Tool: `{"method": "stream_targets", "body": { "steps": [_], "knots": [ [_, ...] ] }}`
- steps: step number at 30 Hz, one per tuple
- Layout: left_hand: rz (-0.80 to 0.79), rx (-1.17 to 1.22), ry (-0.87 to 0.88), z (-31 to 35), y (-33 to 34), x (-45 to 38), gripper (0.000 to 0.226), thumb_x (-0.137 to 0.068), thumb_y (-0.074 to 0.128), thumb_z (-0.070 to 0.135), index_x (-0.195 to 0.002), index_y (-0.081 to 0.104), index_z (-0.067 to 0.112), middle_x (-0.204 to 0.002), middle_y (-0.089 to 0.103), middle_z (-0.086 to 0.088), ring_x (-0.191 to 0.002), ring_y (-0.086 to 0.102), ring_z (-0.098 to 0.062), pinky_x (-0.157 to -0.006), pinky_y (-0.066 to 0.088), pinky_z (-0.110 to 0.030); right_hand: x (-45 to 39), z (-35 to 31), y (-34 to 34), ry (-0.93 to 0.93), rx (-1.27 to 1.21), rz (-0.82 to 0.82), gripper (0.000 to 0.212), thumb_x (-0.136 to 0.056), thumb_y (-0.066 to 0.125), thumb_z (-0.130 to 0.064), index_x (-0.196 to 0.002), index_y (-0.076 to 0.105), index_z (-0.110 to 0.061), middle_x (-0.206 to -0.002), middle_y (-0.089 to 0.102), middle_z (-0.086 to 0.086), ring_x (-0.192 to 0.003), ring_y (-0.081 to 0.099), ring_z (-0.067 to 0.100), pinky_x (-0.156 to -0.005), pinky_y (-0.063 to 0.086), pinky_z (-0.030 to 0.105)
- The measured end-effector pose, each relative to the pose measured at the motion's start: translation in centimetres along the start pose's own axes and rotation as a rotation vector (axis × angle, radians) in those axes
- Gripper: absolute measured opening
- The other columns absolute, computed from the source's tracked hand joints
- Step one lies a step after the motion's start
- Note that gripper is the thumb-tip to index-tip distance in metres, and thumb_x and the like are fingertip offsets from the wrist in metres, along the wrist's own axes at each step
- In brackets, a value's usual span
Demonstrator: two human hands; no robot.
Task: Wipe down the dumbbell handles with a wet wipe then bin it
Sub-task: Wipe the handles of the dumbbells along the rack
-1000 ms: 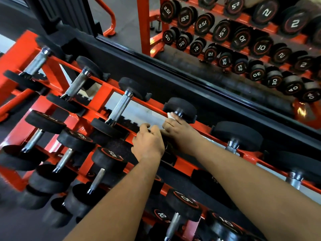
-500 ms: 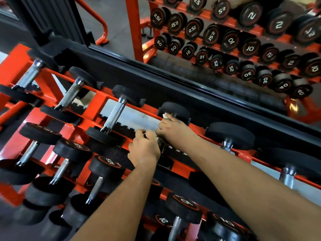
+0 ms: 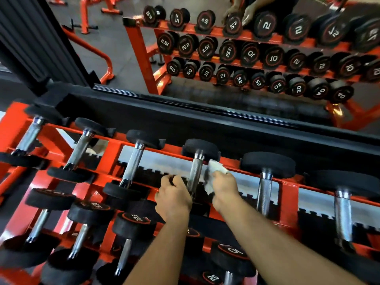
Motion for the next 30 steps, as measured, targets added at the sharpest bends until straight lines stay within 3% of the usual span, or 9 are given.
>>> {"method": "stream_targets", "body": {
  "steps": [2,6,8,12,16,18,21,25,30],
  "knots": [
    [0.005,-0.002,0.004,-0.1,0.0,-0.1,0.045,-0.098,0.031,0.041,-0.134,0.055,0.028,-0.12,0.067,-0.007,-0.115,0.053,-0.032,-0.097,0.043,-0.051,-0.7,0.9,2.1,0.149,-0.182,-0.079,0.026,-0.097,0.048,-0.009,-0.106,0.072,-0.015,-0.079,0.064,0.005,-0.068,0.058,0.022,-0.066,0.048,0.034],
    [0.015,0.012,-0.006,-0.5,0.2,-0.7,0.04,-0.098,0.034,0.038,-0.127,0.06,0.028,-0.117,0.069,-0.009,-0.112,0.055,-0.034,-0.095,0.044,-0.048,0.0,1.2,5.6,0.269,-0.154,-0.314,0.024,-0.098,0.053,-0.022,-0.096,0.071,-0.006,-0.093,0.07,0.016,-0.078,0.064,0.026,-0.094,0.053,0.043],
    [0.02,0.011,-0.005,-0.5,0.2,-0.7,0.039,-0.099,0.035,0.037,-0.126,0.061,0.028,-0.116,0.069,-0.009,-0.111,0.056,-0.035,-0.094,0.045,-0.048,-0.1,1.1,6.3,0.294,-0.093,-0.368,0.022,-0.096,0.062,-0.022,-0.099,0.07,-0.002,-0.093,0.072,0.016,-0.08,0.067,0.025,-0.094,0.054,0.044],
    [0.028,0.022,0.007,-0.3,0.1,-0.6,0.039,-0.098,0.035,0.039,-0.125,0.061,0.029,-0.112,0.069,-0.009,-0.108,0.056,-0.035,-0.095,0.046,-0.051,-1.1,0.7,6.8,0.356,-0.139,-0.334,0.023,-0.089,0.07,-0.022,-0.077,0.074,-0.003,-0.084,0.067,0.012,-0.074,0.064,0.026,-0.085,0.054,0.043],
    [0.021,0.03,0.004,-0.5,0.1,-0.5,0.04,-0.097,0.034,0.041,-0.124,0.062,0.03,-0.113,0.07,-0.008,-0.108,0.057,-0.033,-0.096,0.046,-0.051,0.1,2.6,6.3,0.332,0.033,-0.411,0.02,-0.089,0.073,-0.027,-0.083,0.069,-0.009,-0.074,0.067,0.009,-0.065,0.065,0.023,-0.069,0.056,0.036],
    [0.014,0.039,0.003,-0.5,0.1,-0.5,0.04,-0.098,0.034,0.04,-0.126,0.061,0.029,-0.113,0.069,-0.008,-0.109,0.056,-0.033,-0.095,0.046,-0.05,0.6,2.8,5.4,0.314,0.088,-0.411,0.022,-0.086,0.075,-0.033,-0.083,0.072,-0.012,-0.075,0.07,0.01,-0.067,0.067,0.024,-0.075,0.057,0.038],
    [0.008,0.039,0.002,-0.3,0.2,-0.5,0.039,-0.099,0.035,0.038,-0.127,0.06,0.029,-0.114,0.069,-0.008,-0.11,0.055,-0.032,-0.095,0.044,-0.047,-0.7,1.6,5.9,0.316,-0.042,-0.379,0.027,-0.086,0.075,-0.032,-0.075,0.076,-0.007,-0.077,0.069,0.013,-0.072,0.066,0.028,-0.092,0.056,0.048],
    [0.008,0.058,-0.008,-0.4,0.1,-0.4,0.046,-0.093,0.031,0.044,-0.126,0.06,0.028,-0.117,0.068,-0.006,-0.111,0.055,-0.031,-0.096,0.044,-0.048,-1.3,1.2,7.3,0.306,0.015,-0.365,0.019,-0.087,0.075,-0.02,-0.078,0.066,-0.006,-0.068,0.062,0.005,-0.063,0.062,0.021,-0.074,0.055,0.038],
    [0.023,0.07,-0.014,-0.3,0.0,-0.2,0.058,-0.083,0.025,0.05,-0.125,0.06,0.03,-0.123,0.065,-0.002,-0.114,0.054,-0.028,-0.099,0.045,-0.053,-2.1,0.6,6.5,0.299,-0.003,-0.378,0.023,-0.087,0.073,-0.026,-0.081,0.067,-0.005,-0.072,0.064,0.012,-0.064,0.063,0.028,-0.084,0.057,0.048]
  ]
}}
Point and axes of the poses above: each hand's wrist, its own x-axis away from the middle knuckle, its own y-axis out of the palm, z = x × y, the point moved 9 cm from there along -x, towards the middle knuckle
